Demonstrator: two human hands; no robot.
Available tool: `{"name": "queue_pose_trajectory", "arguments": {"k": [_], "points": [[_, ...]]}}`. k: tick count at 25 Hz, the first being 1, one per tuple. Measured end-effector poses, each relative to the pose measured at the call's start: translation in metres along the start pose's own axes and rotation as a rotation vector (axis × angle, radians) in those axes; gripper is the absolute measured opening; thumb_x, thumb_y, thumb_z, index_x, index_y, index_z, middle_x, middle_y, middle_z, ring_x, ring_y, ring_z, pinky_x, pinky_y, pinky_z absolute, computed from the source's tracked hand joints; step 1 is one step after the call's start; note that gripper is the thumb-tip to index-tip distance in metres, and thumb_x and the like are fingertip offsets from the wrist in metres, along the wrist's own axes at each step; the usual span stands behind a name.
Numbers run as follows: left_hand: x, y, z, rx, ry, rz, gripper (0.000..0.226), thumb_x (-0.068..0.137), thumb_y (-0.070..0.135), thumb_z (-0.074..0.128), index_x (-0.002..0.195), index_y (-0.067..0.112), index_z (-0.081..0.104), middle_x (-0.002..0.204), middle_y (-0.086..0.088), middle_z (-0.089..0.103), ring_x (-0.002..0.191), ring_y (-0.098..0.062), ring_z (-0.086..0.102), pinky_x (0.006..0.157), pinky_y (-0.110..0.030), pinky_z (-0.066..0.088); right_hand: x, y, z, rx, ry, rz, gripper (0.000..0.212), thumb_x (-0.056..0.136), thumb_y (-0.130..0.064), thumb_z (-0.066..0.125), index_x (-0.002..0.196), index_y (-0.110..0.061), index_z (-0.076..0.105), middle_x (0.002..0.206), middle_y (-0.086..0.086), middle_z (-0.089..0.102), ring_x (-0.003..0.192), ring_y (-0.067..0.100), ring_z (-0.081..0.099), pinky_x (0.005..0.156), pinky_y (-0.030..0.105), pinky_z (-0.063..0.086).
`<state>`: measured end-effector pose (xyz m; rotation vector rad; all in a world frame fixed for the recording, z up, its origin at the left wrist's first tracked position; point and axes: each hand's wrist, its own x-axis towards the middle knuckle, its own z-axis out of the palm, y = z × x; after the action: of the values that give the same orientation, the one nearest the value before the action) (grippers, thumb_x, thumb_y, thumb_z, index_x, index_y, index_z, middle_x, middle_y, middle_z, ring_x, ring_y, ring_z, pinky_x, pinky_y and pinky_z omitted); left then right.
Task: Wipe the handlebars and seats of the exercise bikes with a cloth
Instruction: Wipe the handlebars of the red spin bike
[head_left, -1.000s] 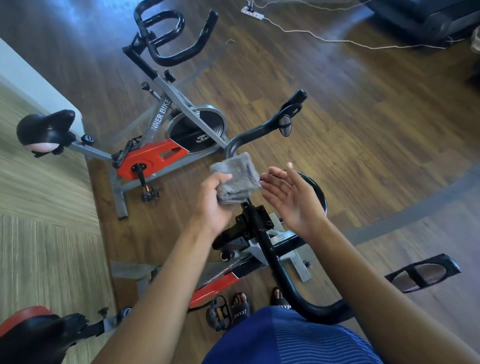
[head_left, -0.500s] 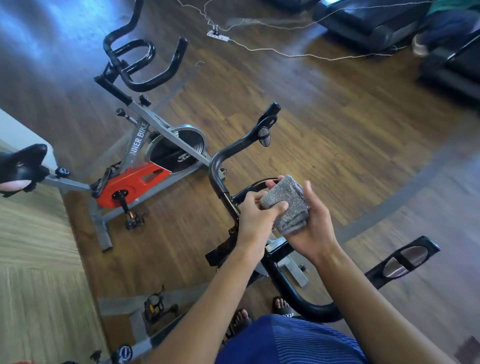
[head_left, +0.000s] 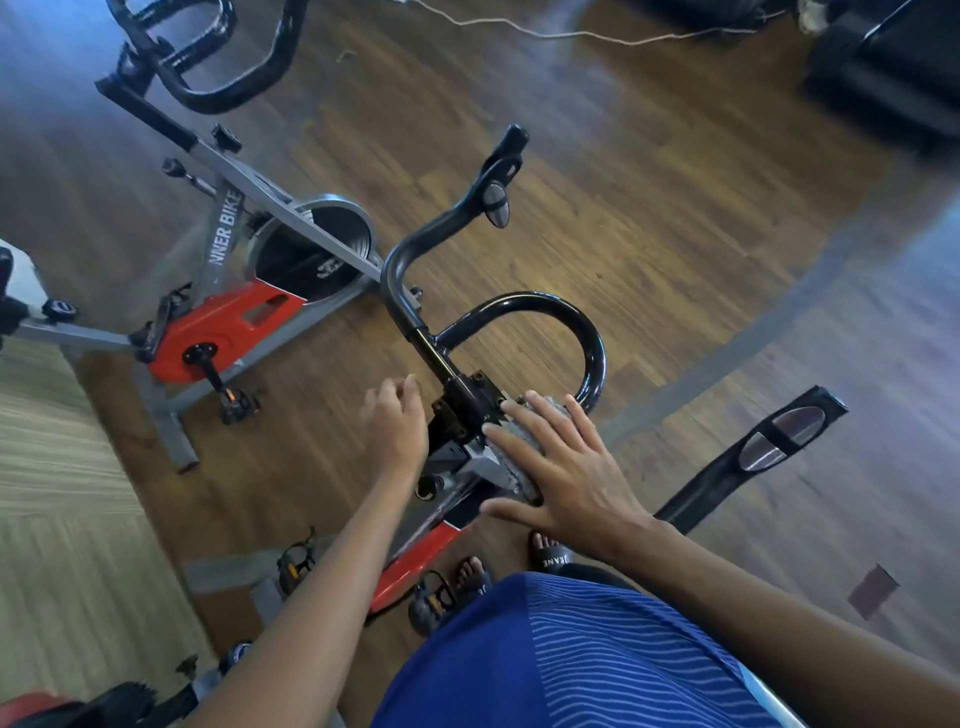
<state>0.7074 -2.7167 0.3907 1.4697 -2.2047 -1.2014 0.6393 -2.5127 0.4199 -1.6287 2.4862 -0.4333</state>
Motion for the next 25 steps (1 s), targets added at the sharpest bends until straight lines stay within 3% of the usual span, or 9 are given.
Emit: {"name": "queue_pose_trajectory", "arguments": {"k": [1, 3, 6, 12, 15, 18, 20, 25], "points": [[0.000, 0.000, 0.003, 0.032, -0.008, 0.013, 0.043, 0.106, 0.038, 0.036, 0.104, 0.007, 0.065, 0.110, -0.007, 0.056, 0.111, -0.025, 0.053, 0.089, -0.032, 0.038, 0.002, -0.003, 0.002, -0.014, -0.030, 0.038, 0.074, 0.094, -0.077, 0.029, 0.147, -0.029, 0.047, 0.154, 0.001, 0.043, 0.151, 0.022, 0.024, 0.122, 0.055, 0.015], [-0.005, 0.002, 0.005, 0.087, -0.003, 0.054, 0.051, 0.107, 0.042, 0.028, 0.100, 0.009, 0.065, 0.105, -0.007, 0.060, 0.104, -0.020, 0.053, 0.092, -0.035, 0.040, 0.003, -0.008, 0.004, -0.022, -0.008, 0.086, 0.070, 0.099, -0.070, 0.019, 0.146, -0.027, 0.049, 0.150, 0.001, 0.048, 0.151, 0.023, 0.025, 0.123, 0.055, 0.010], [-0.008, 0.003, 0.007, 0.106, 0.016, 0.070, 0.055, 0.108, 0.042, 0.024, 0.093, 0.009, 0.066, 0.096, -0.004, 0.061, 0.095, -0.014, 0.051, 0.086, -0.032, 0.037, 0.004, -0.008, 0.007, -0.100, -0.017, 0.077, 0.058, 0.108, -0.051, 0.012, 0.145, -0.027, 0.050, 0.143, 0.003, 0.054, 0.147, 0.027, 0.033, 0.121, 0.056, 0.017], [-0.009, 0.000, 0.009, 0.124, 0.018, 0.081, 0.059, 0.109, 0.039, 0.023, 0.080, 0.008, 0.064, 0.070, -0.003, 0.058, 0.069, -0.017, 0.056, 0.065, -0.024, 0.038, 0.005, 0.048, -0.013, -0.170, -0.021, -0.020, 0.049, 0.109, -0.047, 0.019, 0.144, -0.028, 0.048, 0.140, 0.000, 0.052, 0.148, 0.023, 0.030, 0.125, 0.047, 0.008], [-0.010, -0.001, 0.011, 0.139, 0.022, 0.082, 0.067, 0.109, 0.040, 0.021, 0.075, 0.002, 0.064, 0.055, -0.006, 0.051, 0.051, -0.022, 0.052, 0.046, -0.023, 0.035, 0.006, 0.047, -0.013, -0.113, 0.022, 0.072, 0.048, 0.108, -0.045, 0.022, 0.137, -0.024, 0.054, 0.137, 0.000, 0.053, 0.149, 0.023, 0.027, 0.125, 0.049, 0.002], [-0.010, -0.001, 0.014, 0.117, 0.050, 0.086, 0.071, 0.109, 0.039, 0.023, 0.056, 0.004, 0.054, 0.044, 0.002, 0.037, 0.037, -0.016, 0.036, 0.040, -0.022, 0.025, 0.001, 0.024, 0.000, -0.081, 0.007, 0.032, 0.048, 0.107, -0.046, 0.023, 0.140, -0.025, 0.052, 0.141, 0.000, 0.051, 0.149, 0.023, 0.026, 0.124, 0.050, -0.004], [-0.012, 0.001, 0.014, 0.125, 0.053, 0.072, 0.070, 0.109, 0.038, 0.024, 0.051, 0.009, 0.048, 0.043, 0.003, 0.035, 0.036, -0.014, 0.032, 0.039, -0.021, 0.023, -0.001, 0.032, -0.004, -0.123, -0.012, -0.051, 0.047, 0.108, -0.045, 0.024, 0.143, -0.026, 0.049, 0.141, 0.000, 0.051, 0.148, 0.023, 0.029, 0.125, 0.051, 0.004], [-0.013, 0.002, 0.012, 0.117, 0.057, 0.055, 0.070, 0.109, 0.038, 0.024, 0.074, -0.003, 0.068, 0.045, 0.000, 0.042, 0.039, -0.014, 0.038, 0.036, -0.016, 0.028, 0.006, 0.063, -0.015, -0.117, 0.013, 0.034, 0.052, 0.108, -0.048, 0.022, 0.151, -0.025, 0.042, 0.158, 0.002, 0.038, 0.153, 0.020, 0.016, 0.124, 0.052, 0.012]]}}
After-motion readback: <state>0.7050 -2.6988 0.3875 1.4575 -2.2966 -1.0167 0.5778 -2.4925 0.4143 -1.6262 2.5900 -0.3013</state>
